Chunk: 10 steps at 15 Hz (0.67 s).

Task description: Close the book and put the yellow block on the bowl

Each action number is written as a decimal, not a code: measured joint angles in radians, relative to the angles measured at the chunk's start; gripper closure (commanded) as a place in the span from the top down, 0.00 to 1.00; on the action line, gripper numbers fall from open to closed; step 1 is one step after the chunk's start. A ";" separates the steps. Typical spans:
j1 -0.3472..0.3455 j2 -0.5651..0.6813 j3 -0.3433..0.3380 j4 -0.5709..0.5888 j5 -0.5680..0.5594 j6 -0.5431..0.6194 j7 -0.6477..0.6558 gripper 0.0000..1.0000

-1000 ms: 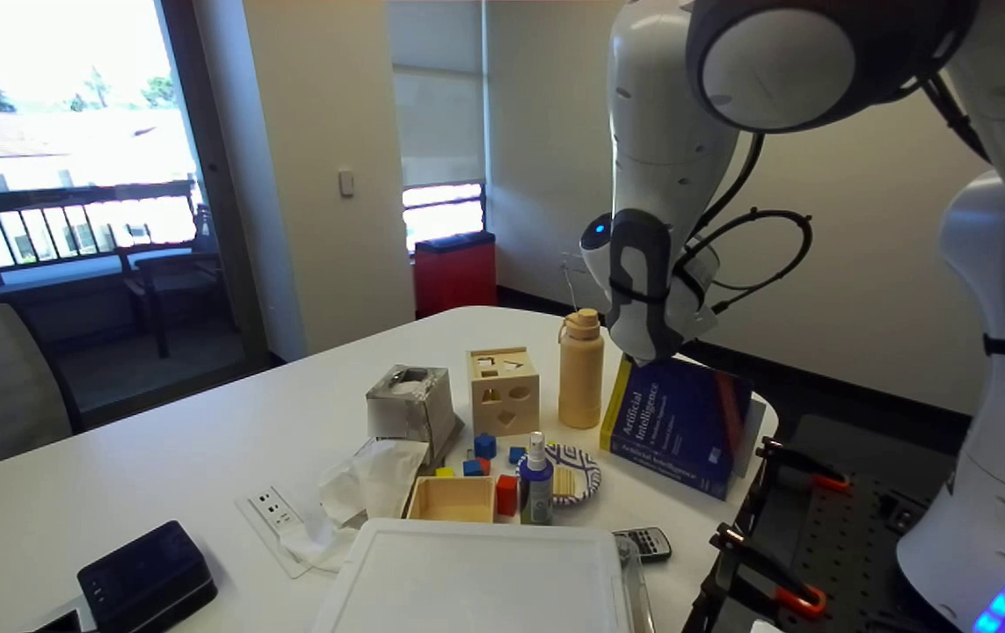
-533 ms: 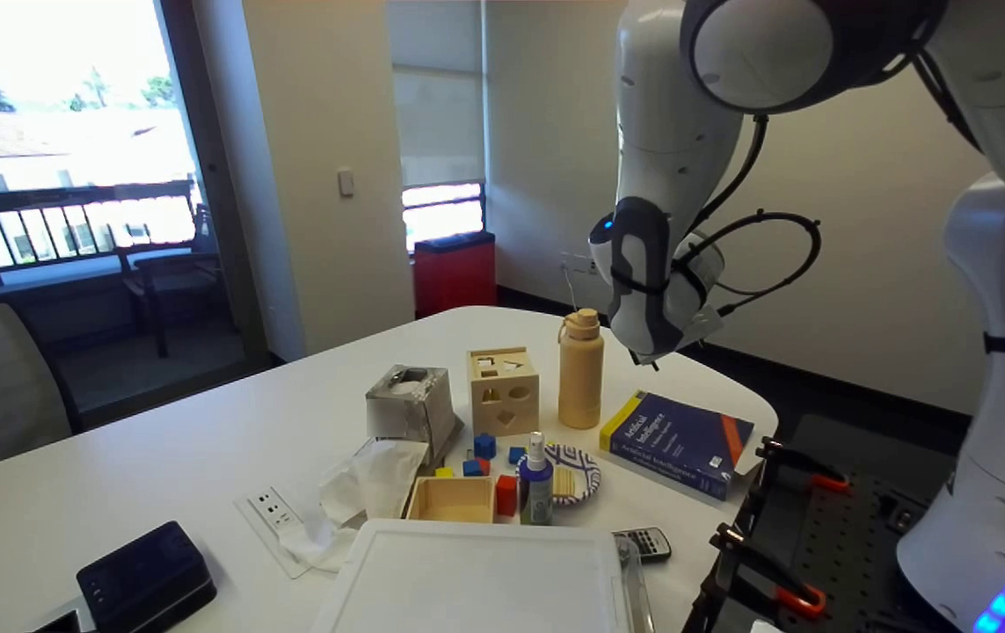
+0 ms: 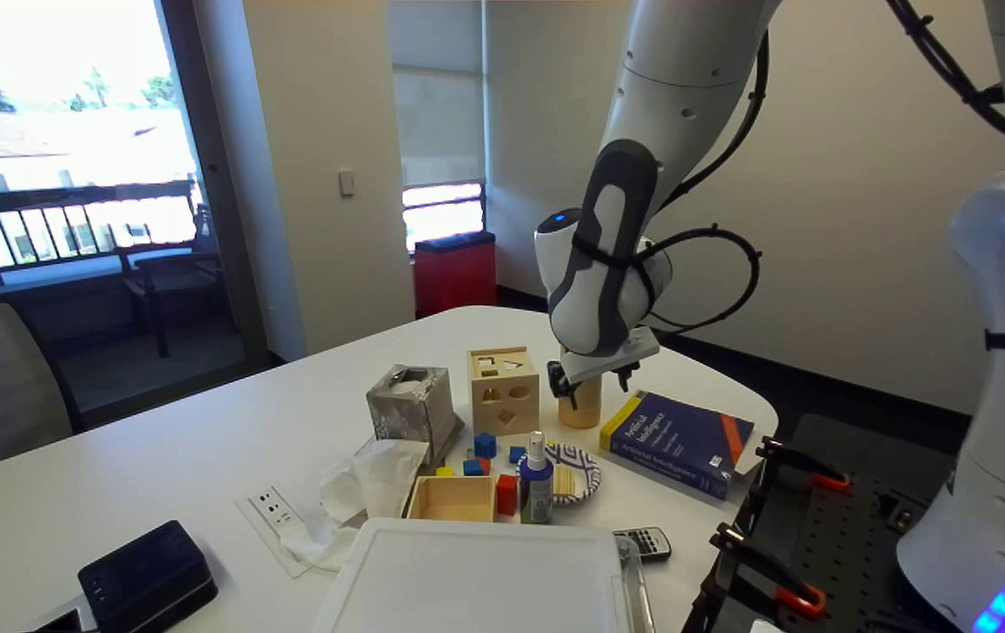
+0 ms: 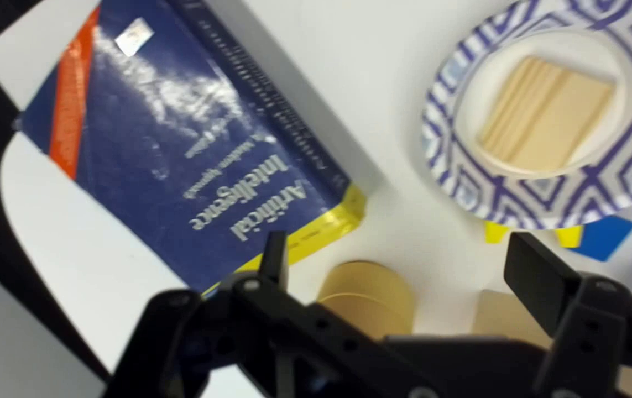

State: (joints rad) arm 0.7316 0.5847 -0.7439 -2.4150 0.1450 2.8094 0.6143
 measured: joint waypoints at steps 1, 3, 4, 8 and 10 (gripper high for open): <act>-0.069 -0.015 0.082 0.028 0.004 0.000 -0.002 1.00; -0.223 -0.028 0.253 0.091 0.030 0.000 -0.020 1.00; -0.303 -0.027 0.337 0.123 0.046 0.000 -0.040 1.00; -0.555 0.012 0.578 0.245 0.076 -0.001 -0.089 1.00; -0.612 0.052 0.617 0.302 0.077 -0.003 -0.101 1.00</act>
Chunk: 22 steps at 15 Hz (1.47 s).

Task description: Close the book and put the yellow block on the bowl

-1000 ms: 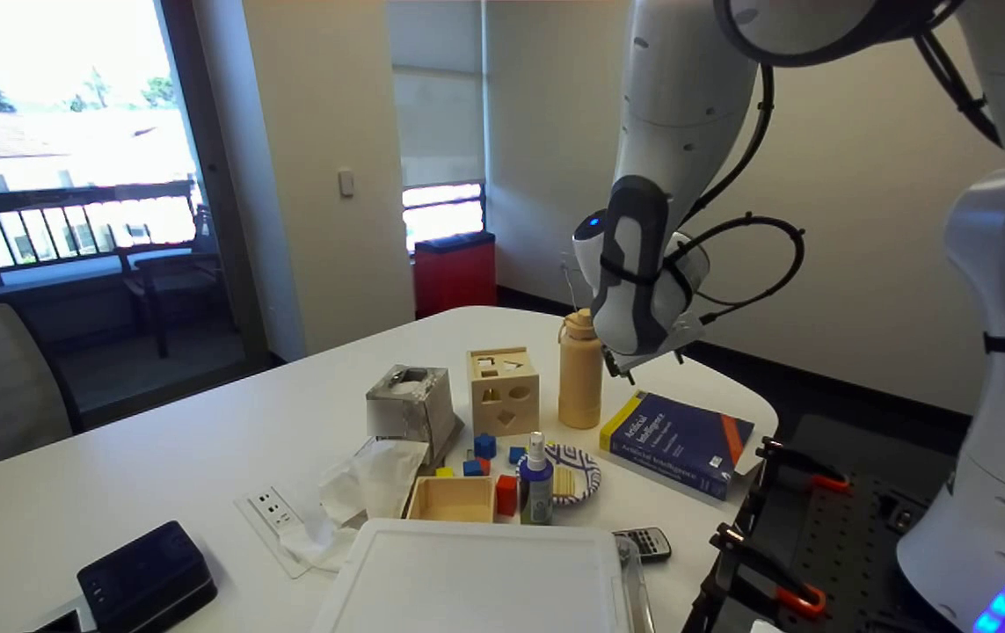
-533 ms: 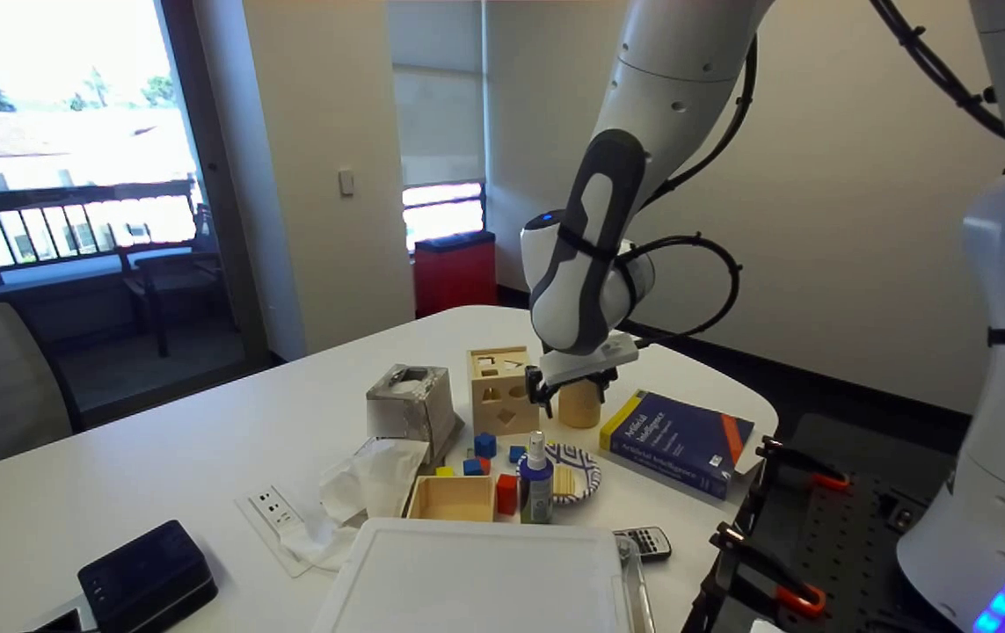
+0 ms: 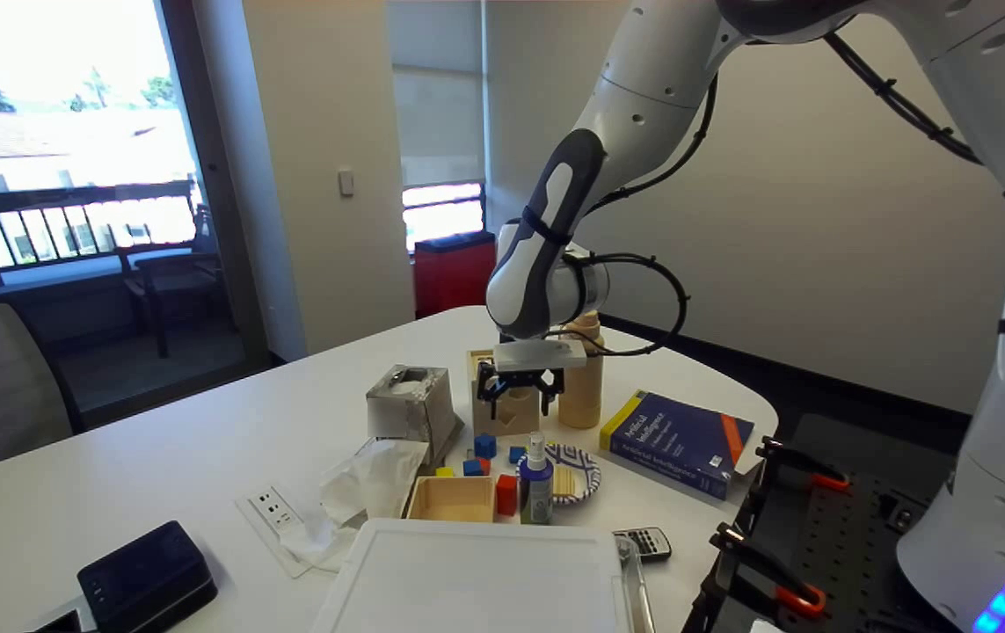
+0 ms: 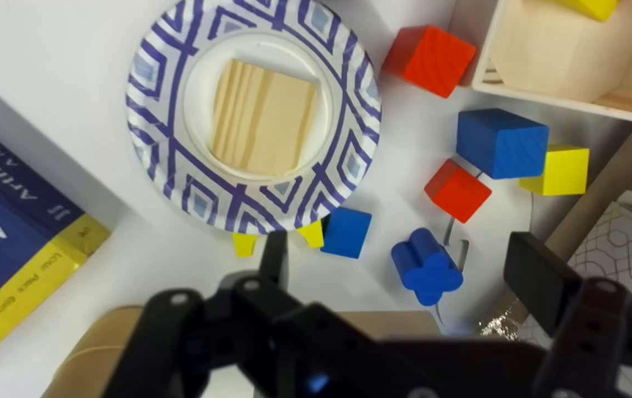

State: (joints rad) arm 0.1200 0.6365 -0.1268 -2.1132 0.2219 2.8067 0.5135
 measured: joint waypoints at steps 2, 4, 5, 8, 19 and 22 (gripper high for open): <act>-0.027 0.041 0.007 0.049 0.000 -0.003 -0.001 1.00; -0.045 0.082 0.006 0.093 0.000 -0.007 -0.001 1.00; -0.053 0.101 0.005 0.113 0.000 -0.012 -0.001 1.00; -0.074 0.154 -0.001 0.170 0.000 -0.038 -0.001 1.00; -0.112 0.274 -0.024 0.291 -0.001 -0.134 -0.001 1.00; -0.116 0.294 -0.030 0.305 -0.001 -0.156 -0.001 1.00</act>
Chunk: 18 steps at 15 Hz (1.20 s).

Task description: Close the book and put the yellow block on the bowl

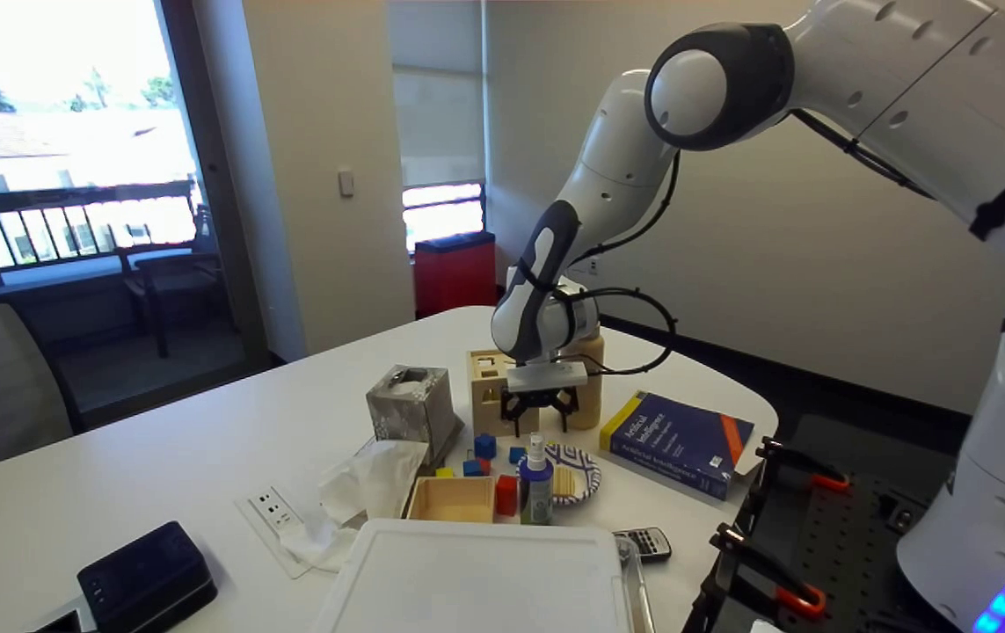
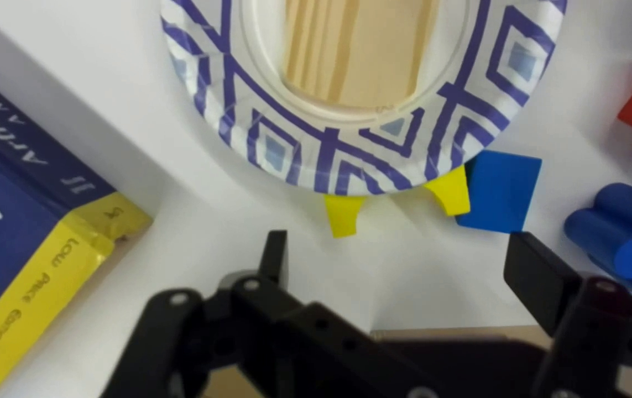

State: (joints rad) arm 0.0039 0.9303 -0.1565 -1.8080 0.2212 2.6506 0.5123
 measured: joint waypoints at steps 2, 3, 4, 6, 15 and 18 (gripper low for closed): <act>-0.003 0.012 0.001 0.009 0.000 -0.011 -0.001 1.00; -0.004 0.018 0.002 0.013 0.000 -0.014 -0.002 1.00; -0.005 0.023 0.003 0.017 0.000 -0.018 -0.003 1.00; -0.008 0.032 0.004 0.028 0.000 -0.031 -0.020 1.00; -0.046 0.041 0.025 0.101 -0.007 -0.189 -0.169 1.00; -0.054 0.052 0.031 0.118 -0.007 -0.210 -0.190 1.00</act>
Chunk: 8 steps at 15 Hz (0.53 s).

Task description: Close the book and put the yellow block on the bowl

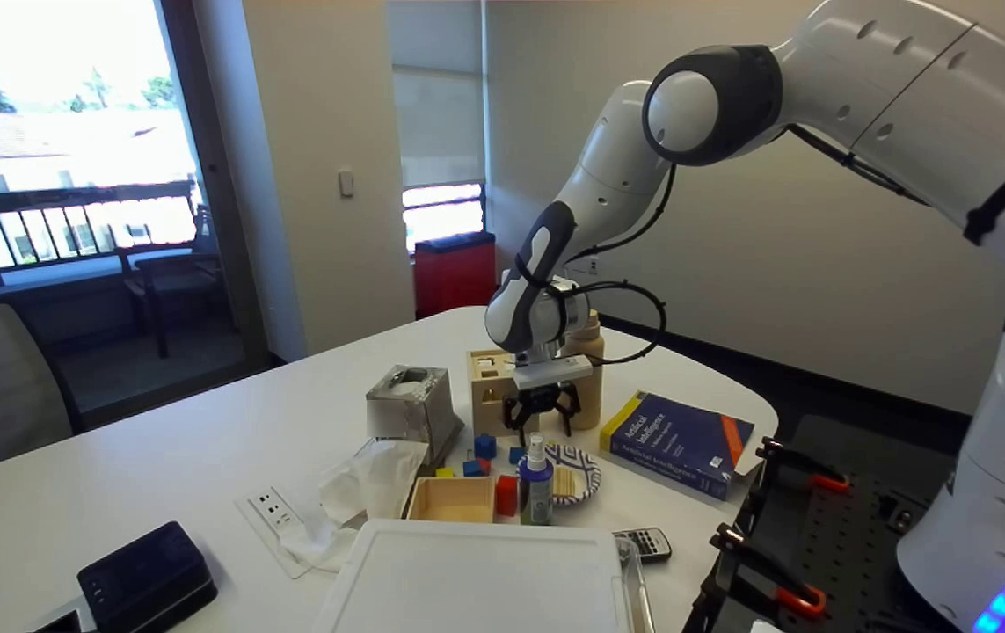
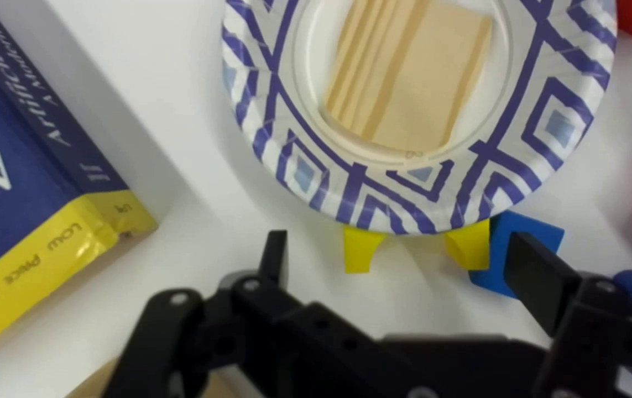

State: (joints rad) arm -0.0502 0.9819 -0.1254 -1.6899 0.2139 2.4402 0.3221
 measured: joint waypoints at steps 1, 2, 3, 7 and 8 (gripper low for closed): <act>-0.001 0.004 0.001 0.004 0.000 0.000 -0.004 1.00; -0.001 0.007 0.003 0.006 0.000 0.000 -0.004 1.00; -0.001 0.010 0.003 0.008 0.000 0.000 -0.004 1.00; -0.001 0.017 0.007 0.022 -0.001 0.000 -0.004 1.00; -0.001 0.020 0.007 0.026 -0.001 0.000 -0.004 1.00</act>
State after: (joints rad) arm -0.0517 1.0017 -0.1181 -1.6639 0.2131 2.4402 0.3181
